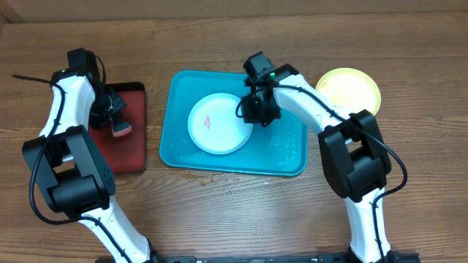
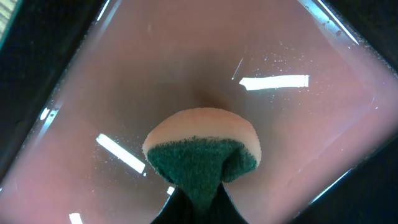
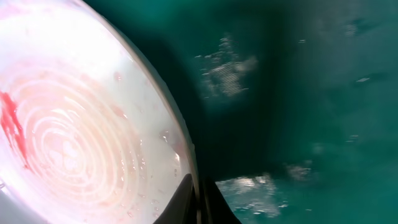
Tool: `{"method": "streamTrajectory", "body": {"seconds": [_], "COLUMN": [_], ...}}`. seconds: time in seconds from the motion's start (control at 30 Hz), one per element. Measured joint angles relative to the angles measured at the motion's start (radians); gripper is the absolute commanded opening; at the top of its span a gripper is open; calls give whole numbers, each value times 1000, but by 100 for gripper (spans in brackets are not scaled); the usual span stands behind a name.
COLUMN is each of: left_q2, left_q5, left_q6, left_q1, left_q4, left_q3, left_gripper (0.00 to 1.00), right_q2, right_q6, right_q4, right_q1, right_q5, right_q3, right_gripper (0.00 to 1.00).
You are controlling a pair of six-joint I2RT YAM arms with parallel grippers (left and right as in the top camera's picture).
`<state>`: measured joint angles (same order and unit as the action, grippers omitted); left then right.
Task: Clean dirty plates on tray and stack at the side
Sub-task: 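Grasp the white plate rim with the right gripper and pull it left, then dip the sponge into the red tray with the left gripper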
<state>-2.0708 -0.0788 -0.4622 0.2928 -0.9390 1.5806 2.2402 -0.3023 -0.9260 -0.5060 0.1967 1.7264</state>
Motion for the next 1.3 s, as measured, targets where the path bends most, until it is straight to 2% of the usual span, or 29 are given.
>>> {"method": "streamTrajectory", "body": {"seconds": [0.07,0.1,0.3,0.4,0.5,0.77,1.0,1.13,1.17,1.2,1.23,1.27,1.3], "left_q2": [0,0,0,0,0,0,0,0,0,0,0,1,1], "left_q5": [-1,-3,-7,-8,-10,-56,-68,-59,-51,-44,-37,-26,-23], "left_q6": [10,10,13,15,13,14,13,16,14,12,10,7,8], "left_q1": [0,0,0,0,0,0,0,0,0,0,0,0,0], "left_q4": [8,13,23,20,-5,-6,32,26,27,26,27,29,31], "left_q3": [-3,-3,-3,-3,-3,-37,-89,-111,-118,-126,-135,-140,-142], "left_gripper": [44,49,51,56,54,65,68,77,73,63,52,32,22], "right_q2": [0,0,0,0,0,0,0,0,0,0,0,0,0], "right_q6": [-4,-7,-12,-11,-12,-12,-12,-12,-12,-12,-12,-12,-12], "right_q4": [4,5,6,6,6,7,6,6,7,7,7,6,6], "right_q1": [-12,-16,-19,-19,-19,-19,-19,-19,-19,-19,-19,-19,-19], "right_q5": [-3,-3,-5,-5,-5,-5,-6,-6,-6,-6,-6,-6,-6], "right_q3": [0,0,0,0,0,0,0,0,0,0,0,0,0], "right_gripper": [4,4,4,4,4,4,4,4,4,4,4,4,4]}}
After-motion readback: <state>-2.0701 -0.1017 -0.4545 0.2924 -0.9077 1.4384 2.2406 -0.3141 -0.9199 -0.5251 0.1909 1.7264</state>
